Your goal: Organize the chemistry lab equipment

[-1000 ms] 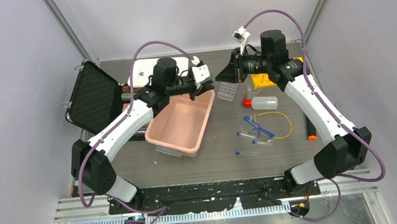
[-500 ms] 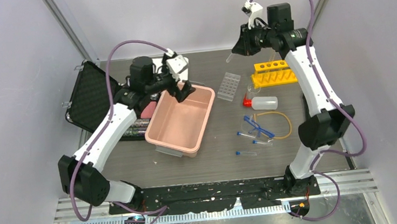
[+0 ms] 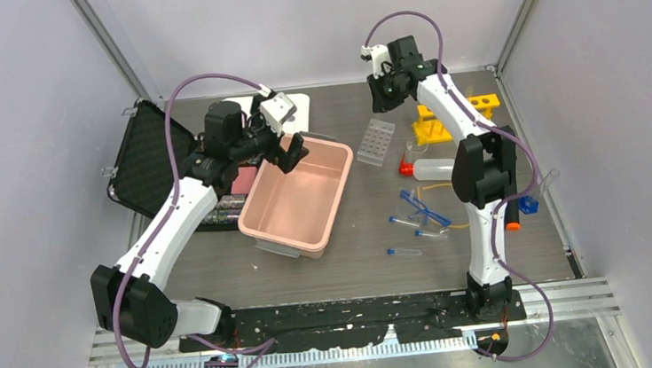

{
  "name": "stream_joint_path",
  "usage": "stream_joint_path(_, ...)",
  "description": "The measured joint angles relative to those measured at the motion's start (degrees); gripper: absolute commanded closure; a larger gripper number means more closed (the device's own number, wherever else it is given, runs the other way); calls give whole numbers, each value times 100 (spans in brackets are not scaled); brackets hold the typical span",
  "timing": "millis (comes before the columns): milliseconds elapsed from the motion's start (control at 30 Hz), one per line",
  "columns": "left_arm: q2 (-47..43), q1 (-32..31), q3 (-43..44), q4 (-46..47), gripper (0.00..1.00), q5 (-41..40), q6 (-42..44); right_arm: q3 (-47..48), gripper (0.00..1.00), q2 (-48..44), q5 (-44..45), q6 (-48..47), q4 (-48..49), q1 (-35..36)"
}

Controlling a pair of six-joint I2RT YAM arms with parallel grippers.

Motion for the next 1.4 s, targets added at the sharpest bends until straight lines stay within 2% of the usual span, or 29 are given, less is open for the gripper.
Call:
stream_joint_path(300, 0, 39, -55, 2, 0, -76, -52, -284, 95, 111, 348, -83, 785, 221)
stream_joint_path(1200, 4, 114, -55, 15, 0, -76, -120, -1333, 95, 146, 551, 46, 1786, 293)
stream_joint_path(1300, 11, 120, -55, 15, 0, -74, -120, -1333, 87, 155, 546, 98, 1792, 295)
stream_joint_path(1333, 15, 122, -55, 15, 0, -76, -120, -1333, 80, 157, 546, 111, 1790, 295)
stream_joint_path(1400, 28, 127, -52, 15, 0, -74, -120, -1333, 73, 160, 549, 131, 1790, 295)
